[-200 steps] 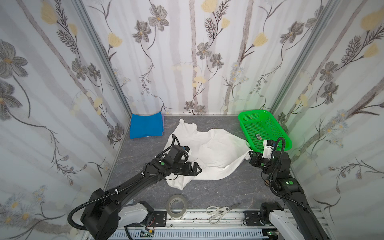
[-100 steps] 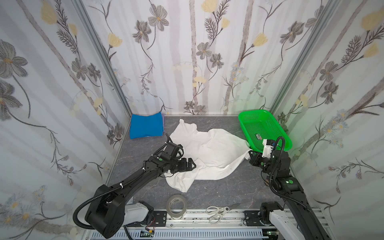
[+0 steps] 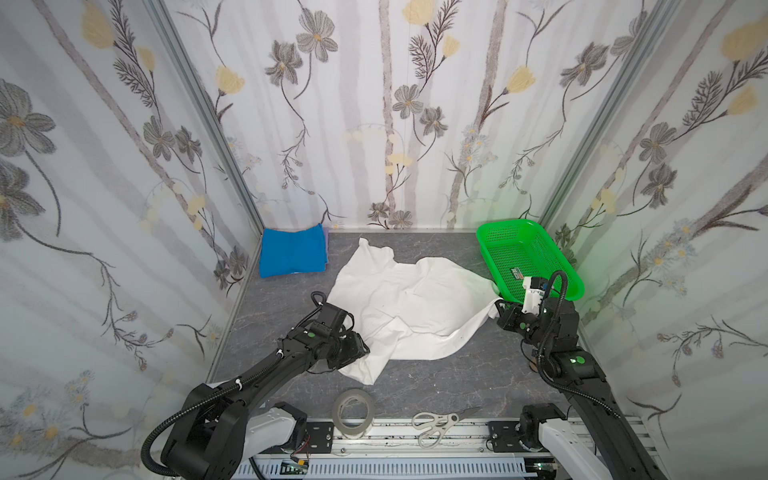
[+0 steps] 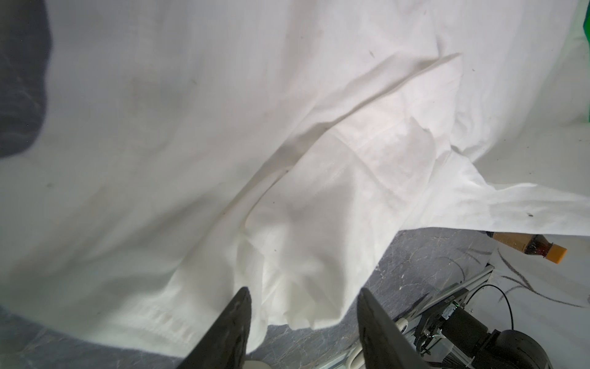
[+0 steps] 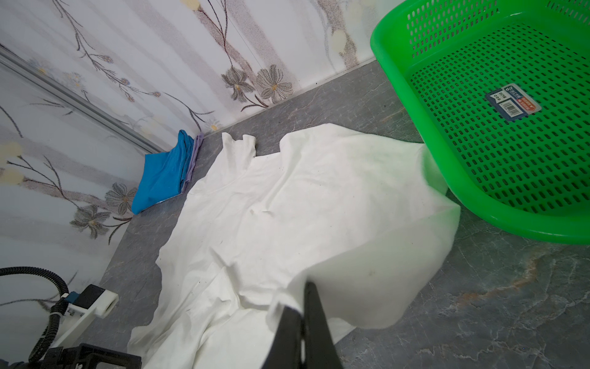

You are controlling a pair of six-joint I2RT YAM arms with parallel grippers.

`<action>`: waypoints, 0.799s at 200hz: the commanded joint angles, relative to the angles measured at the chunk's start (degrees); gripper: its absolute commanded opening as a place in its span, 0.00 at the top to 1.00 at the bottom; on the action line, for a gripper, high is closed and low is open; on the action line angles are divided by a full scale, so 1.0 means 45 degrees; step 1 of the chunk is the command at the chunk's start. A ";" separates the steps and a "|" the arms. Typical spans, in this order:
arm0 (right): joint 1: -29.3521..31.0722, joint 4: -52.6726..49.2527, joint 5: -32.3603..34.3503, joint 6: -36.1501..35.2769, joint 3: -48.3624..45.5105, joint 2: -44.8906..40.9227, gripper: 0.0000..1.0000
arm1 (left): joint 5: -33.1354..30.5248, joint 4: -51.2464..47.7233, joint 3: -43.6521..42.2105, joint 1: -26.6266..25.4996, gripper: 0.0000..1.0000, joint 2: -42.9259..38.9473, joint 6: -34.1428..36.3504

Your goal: Fold and stack the t-shirts

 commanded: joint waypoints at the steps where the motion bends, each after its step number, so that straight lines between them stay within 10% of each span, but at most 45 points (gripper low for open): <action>1: 0.0030 0.0387 0.0032 -0.0011 -0.0004 -0.0100 1.00 | -0.0185 0.1193 -0.0293 0.0049 0.45 0.0233 -0.0517; 160: 0.0013 0.0149 0.0211 0.0008 -0.0238 -0.0623 1.00 | -0.0766 0.2898 -0.1231 0.0645 0.45 0.1032 -0.0559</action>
